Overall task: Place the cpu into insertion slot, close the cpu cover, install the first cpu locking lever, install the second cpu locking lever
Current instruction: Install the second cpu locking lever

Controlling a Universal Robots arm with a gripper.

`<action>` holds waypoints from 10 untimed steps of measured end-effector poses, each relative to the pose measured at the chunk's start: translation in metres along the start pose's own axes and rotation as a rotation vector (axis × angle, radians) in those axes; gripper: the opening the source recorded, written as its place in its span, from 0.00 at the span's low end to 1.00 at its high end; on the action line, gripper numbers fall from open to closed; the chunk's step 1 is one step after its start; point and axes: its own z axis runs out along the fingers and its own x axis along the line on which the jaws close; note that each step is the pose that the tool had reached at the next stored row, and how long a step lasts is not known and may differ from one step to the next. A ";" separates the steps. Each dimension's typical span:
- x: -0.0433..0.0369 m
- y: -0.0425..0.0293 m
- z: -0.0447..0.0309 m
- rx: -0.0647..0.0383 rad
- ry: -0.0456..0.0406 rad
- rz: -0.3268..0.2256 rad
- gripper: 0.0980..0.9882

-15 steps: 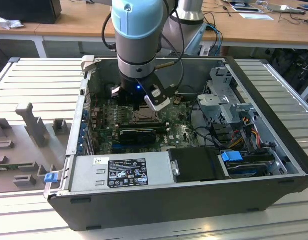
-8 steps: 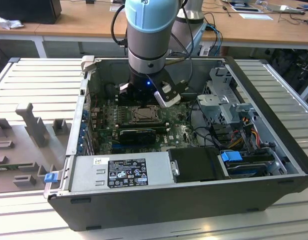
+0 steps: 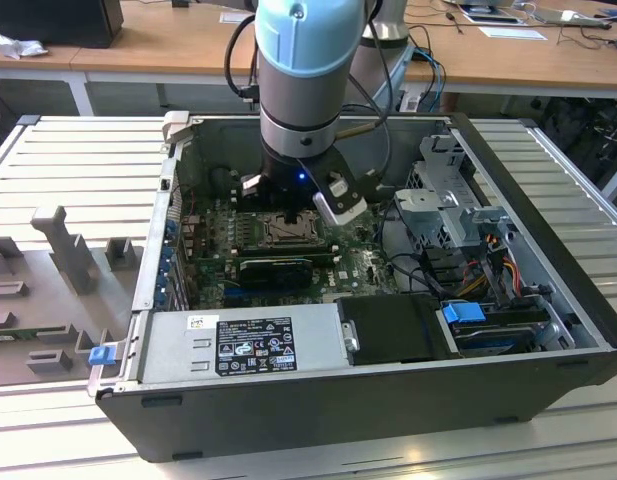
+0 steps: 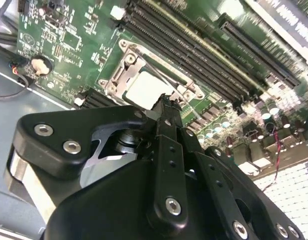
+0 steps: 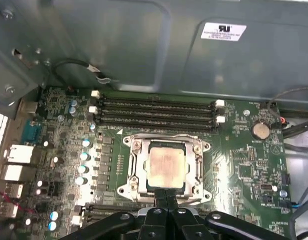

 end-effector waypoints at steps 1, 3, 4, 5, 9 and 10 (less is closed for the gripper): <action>0.0000 -0.0005 -0.0002 0.000 0.0000 0.000 0.01; 0.0001 -0.0012 -0.0004 0.000 -0.0001 0.000 0.01; 0.0001 -0.0016 -0.0005 0.000 0.0000 0.000 0.01; 0.0001 -0.0018 -0.0005 0.000 -0.0001 0.000 0.01; 0.0002 -0.0032 -0.0009 0.000 0.0000 0.000 0.01; 0.0002 -0.0035 -0.0009 0.000 -0.0001 0.000 0.01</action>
